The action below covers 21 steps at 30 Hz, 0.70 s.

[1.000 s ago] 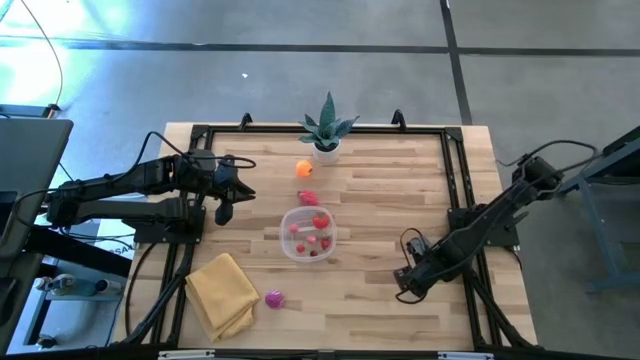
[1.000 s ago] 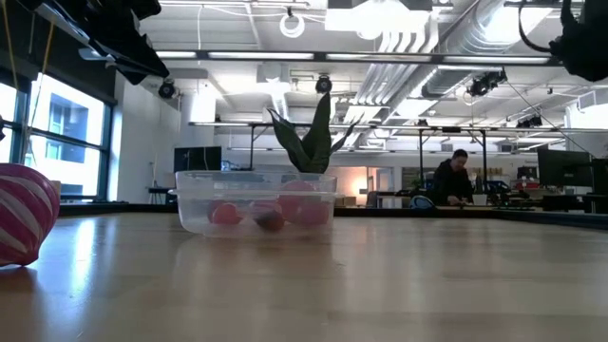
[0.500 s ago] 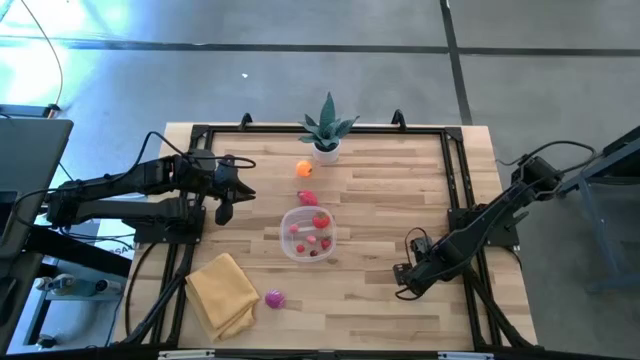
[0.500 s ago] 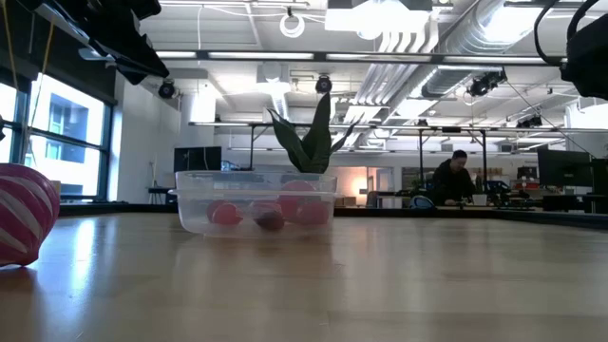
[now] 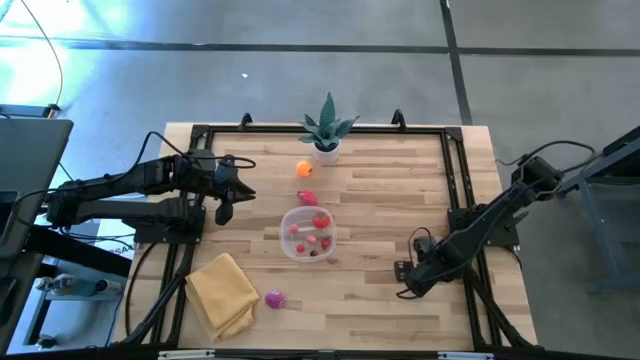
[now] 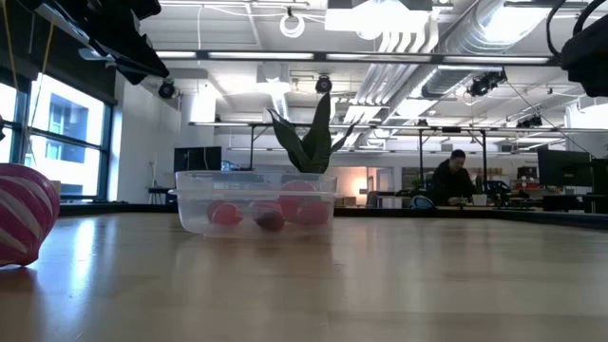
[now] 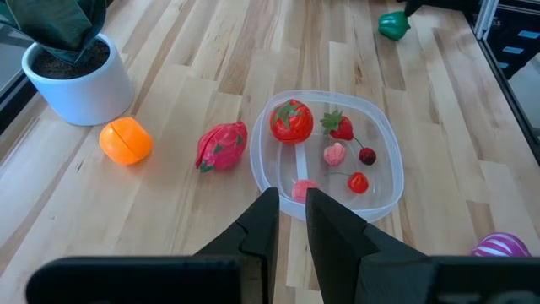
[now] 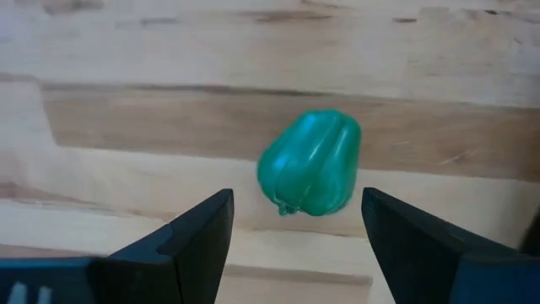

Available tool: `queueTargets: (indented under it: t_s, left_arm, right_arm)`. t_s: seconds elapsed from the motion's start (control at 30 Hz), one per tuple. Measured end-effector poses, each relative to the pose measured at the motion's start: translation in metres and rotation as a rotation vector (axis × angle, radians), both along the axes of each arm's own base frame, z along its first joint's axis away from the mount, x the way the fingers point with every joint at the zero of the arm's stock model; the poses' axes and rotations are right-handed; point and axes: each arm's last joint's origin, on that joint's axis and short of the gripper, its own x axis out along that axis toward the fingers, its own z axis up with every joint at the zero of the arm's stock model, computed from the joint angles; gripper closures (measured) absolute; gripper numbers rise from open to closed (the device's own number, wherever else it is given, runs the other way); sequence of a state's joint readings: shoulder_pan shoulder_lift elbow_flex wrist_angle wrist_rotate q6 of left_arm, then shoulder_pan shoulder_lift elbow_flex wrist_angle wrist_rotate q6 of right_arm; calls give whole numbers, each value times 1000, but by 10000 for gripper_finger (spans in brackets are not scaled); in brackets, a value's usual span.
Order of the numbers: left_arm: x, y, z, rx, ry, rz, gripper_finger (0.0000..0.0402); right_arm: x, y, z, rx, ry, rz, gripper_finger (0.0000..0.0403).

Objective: Pick and placing Produce into tupperware
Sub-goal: Put the green bell pepper into the transparent bin

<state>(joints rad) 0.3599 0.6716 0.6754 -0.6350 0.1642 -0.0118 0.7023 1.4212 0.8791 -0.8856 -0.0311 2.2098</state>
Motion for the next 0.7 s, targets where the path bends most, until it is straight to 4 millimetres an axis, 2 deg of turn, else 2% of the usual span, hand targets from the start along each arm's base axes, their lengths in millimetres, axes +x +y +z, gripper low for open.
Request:
queueTargets:
  t_s: [0.17,0.37,0.7]
  left_arm:
    - [0,0,0,0,0,0,348]
    - [0,0,0,0,0,0,348]
    - [0,0,0,0,0,0,348]
  right_arm:
    - [-5,4,0,-83,-63,-19,148]
    - [-16,9,-1,-92,-4,-76,148]
    - [-5,16,-18,-68,42,-81,148]
